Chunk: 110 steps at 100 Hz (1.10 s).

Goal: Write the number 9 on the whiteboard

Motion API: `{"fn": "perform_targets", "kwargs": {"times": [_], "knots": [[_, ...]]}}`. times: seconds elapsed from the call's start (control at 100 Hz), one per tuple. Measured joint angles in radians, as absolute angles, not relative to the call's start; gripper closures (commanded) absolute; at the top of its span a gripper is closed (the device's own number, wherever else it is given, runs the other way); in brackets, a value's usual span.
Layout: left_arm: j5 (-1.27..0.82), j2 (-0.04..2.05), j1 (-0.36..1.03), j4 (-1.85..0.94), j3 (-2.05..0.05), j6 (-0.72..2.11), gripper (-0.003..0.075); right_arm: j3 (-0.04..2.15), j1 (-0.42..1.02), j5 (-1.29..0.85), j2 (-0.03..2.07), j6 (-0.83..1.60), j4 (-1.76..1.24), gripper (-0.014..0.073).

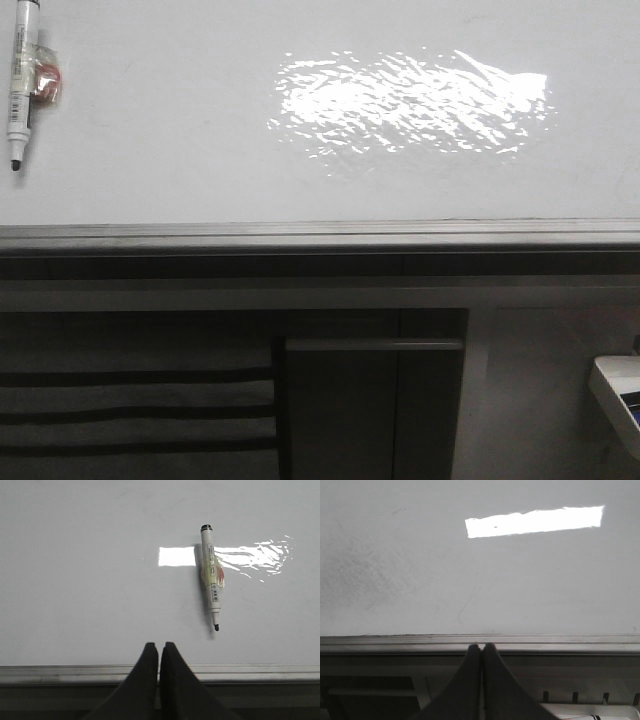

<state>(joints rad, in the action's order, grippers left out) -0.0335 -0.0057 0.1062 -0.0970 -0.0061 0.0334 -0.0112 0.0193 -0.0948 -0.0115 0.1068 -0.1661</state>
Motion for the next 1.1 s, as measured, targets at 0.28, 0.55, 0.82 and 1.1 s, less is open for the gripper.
{"fn": "perform_targets", "kwargs": {"times": [0.28,0.55,0.82,1.1], "knots": [[-0.033,-0.006,0.106,-0.097,-0.006,0.033,0.0741,-0.011,0.019,-0.095,-0.011,0.107,-0.166,0.0666],[-0.033,-0.006,0.106,-0.097,-0.006,0.033,0.0741,-0.011,0.019,-0.095,-0.011,0.107,-0.166,0.0666],[-0.033,-0.006,0.106,-0.097,-0.006,0.033,0.0741,-0.011,0.019,-0.051,-0.011,0.107,-0.166,0.0666],[-0.023,-0.006,0.106,-0.098,-0.006,0.033,0.0741,-0.011,0.019,0.019,-0.011,0.107,-0.166,0.0666]]}}
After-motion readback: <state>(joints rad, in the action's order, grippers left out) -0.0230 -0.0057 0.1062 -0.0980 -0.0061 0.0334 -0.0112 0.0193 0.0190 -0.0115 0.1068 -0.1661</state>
